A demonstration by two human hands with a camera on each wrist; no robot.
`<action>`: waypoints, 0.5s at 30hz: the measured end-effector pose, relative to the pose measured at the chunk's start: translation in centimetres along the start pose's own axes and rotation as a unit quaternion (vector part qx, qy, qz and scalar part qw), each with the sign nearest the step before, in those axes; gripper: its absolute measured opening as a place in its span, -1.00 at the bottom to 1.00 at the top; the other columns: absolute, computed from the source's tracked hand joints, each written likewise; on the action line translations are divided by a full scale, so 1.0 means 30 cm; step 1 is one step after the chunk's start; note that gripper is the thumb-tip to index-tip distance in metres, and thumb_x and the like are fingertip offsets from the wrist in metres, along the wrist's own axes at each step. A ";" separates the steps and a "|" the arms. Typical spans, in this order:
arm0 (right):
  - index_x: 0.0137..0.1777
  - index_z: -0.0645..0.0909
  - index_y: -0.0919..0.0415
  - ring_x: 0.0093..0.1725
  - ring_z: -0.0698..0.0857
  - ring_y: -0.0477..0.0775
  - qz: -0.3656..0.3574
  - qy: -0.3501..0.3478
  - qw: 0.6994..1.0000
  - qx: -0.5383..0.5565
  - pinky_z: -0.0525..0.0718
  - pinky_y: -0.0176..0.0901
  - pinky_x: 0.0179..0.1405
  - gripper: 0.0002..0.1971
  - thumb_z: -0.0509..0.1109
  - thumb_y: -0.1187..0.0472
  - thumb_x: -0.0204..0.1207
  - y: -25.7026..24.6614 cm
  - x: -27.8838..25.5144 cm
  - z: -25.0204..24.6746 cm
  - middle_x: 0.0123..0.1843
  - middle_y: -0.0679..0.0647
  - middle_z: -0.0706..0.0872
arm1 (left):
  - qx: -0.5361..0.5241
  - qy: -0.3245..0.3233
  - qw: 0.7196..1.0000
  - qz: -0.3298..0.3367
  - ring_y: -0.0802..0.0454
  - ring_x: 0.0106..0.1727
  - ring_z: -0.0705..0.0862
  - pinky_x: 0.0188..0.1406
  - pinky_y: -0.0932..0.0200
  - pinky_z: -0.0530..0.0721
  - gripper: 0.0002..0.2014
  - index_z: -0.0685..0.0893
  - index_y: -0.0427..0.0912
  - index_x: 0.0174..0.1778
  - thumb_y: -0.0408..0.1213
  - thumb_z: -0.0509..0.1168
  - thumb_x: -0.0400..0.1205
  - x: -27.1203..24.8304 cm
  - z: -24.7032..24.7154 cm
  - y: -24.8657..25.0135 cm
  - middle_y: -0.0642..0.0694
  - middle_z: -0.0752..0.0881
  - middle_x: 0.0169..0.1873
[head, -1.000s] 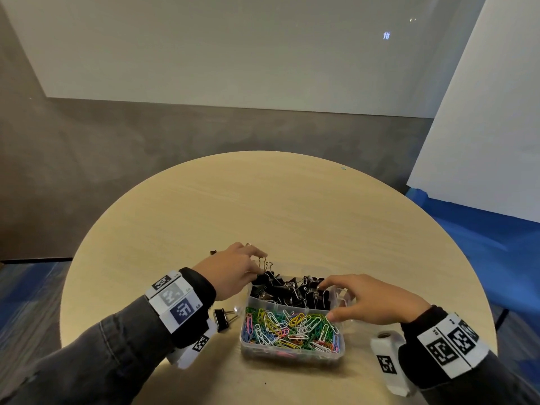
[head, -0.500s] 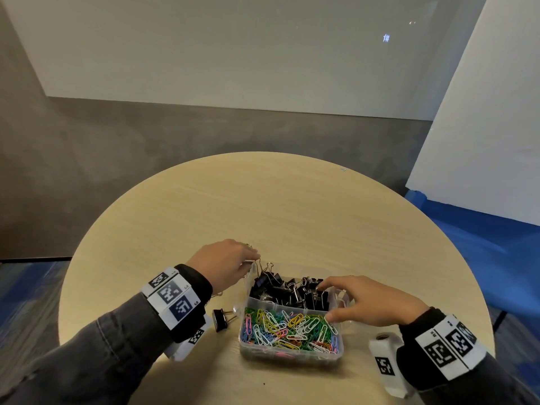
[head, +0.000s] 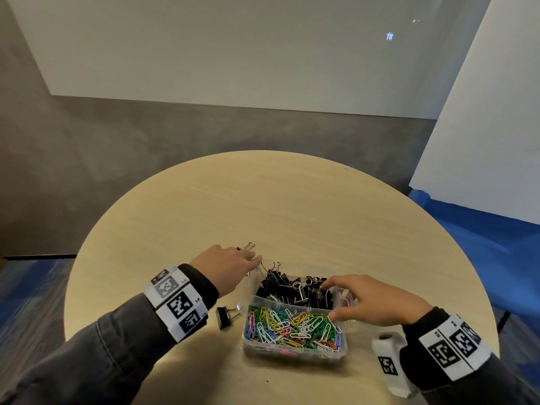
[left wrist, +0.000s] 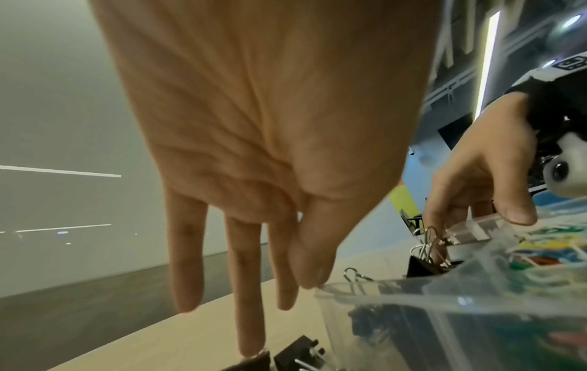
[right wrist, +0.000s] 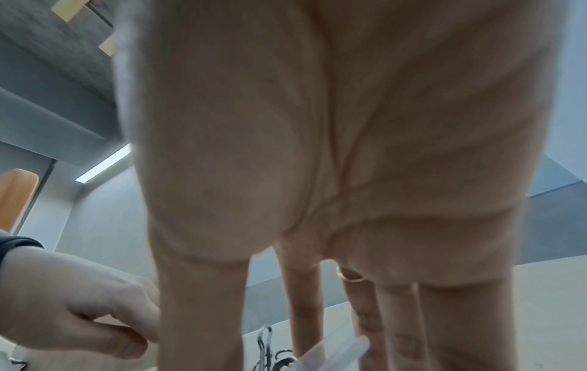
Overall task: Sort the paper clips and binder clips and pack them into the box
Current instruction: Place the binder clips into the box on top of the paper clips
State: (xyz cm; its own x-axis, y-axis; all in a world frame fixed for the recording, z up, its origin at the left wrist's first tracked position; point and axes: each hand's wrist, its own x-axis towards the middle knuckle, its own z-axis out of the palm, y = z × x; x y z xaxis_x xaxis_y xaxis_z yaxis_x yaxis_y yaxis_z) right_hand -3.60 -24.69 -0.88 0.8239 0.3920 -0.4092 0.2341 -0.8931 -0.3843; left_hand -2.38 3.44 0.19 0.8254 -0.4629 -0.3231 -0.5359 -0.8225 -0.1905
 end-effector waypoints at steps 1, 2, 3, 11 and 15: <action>0.50 0.38 -0.17 0.13 0.46 -0.18 0.000 -0.001 1.000 -0.003 0.42 -0.23 0.09 -0.41 0.43 -0.17 0.48 0.001 0.000 0.001 0.48 -0.06 0.50 | 0.000 0.001 1.000 0.004 -0.06 0.58 0.31 0.32 -0.05 0.48 -0.35 0.01 0.02 0.67 -0.51 -0.01 0.69 -0.003 -0.004 -0.003 0.03 0.08 0.68; 0.50 0.37 -0.18 0.13 0.46 -0.18 -0.001 -0.001 1.000 -0.004 0.42 -0.23 0.09 -0.41 0.43 -0.17 0.48 0.001 -0.001 0.001 0.48 -0.07 0.50 | -0.011 0.005 1.000 0.006 -0.04 0.59 0.31 0.32 -0.02 0.50 -0.32 0.02 0.06 0.67 -0.54 -0.01 0.68 -0.004 -0.007 -0.014 0.05 0.06 0.68; 0.50 0.36 -0.19 0.13 0.46 -0.18 -0.002 -0.001 1.000 -0.006 0.42 -0.23 0.10 -0.40 0.42 -0.18 0.48 0.001 -0.001 0.001 0.49 -0.08 0.49 | -0.029 0.010 1.000 0.005 -0.01 0.59 0.31 0.31 0.02 0.53 -0.29 0.04 0.11 0.67 -0.58 -0.02 0.65 -0.004 -0.012 -0.031 0.09 0.07 0.68; 0.55 0.32 -0.17 0.19 0.41 -0.23 -0.009 -0.001 1.000 -0.014 0.39 -0.26 0.16 -0.36 0.41 -0.18 0.49 0.002 -0.001 0.003 0.53 -0.11 0.45 | -0.198 -0.067 0.970 -0.126 0.05 0.09 0.56 0.06 0.13 0.57 -0.46 0.52 0.11 0.31 0.13 0.46 0.44 -0.041 -0.003 -0.185 0.08 0.54 0.10; 0.53 0.34 -0.20 0.18 0.45 -0.21 -0.009 -0.001 1.000 -0.006 0.42 -0.23 0.16 -0.38 0.42 -0.18 0.48 0.005 -0.002 0.004 0.51 -0.10 0.48 | -0.208 -0.131 0.960 -0.131 -0.01 0.06 0.57 -0.04 0.12 0.57 -0.36 0.44 -0.01 0.21 -0.01 0.60 0.30 -0.016 0.051 -0.137 0.01 0.55 0.01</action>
State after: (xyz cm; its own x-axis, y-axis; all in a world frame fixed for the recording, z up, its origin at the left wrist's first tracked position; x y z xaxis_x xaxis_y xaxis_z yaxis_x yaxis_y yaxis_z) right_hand -3.67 -24.82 -1.00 0.8182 0.4081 -0.4050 0.2542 -0.8886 -0.3818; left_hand -0.84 7.56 -0.29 0.8199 -0.1687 -0.5471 -0.1538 -0.9854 0.0733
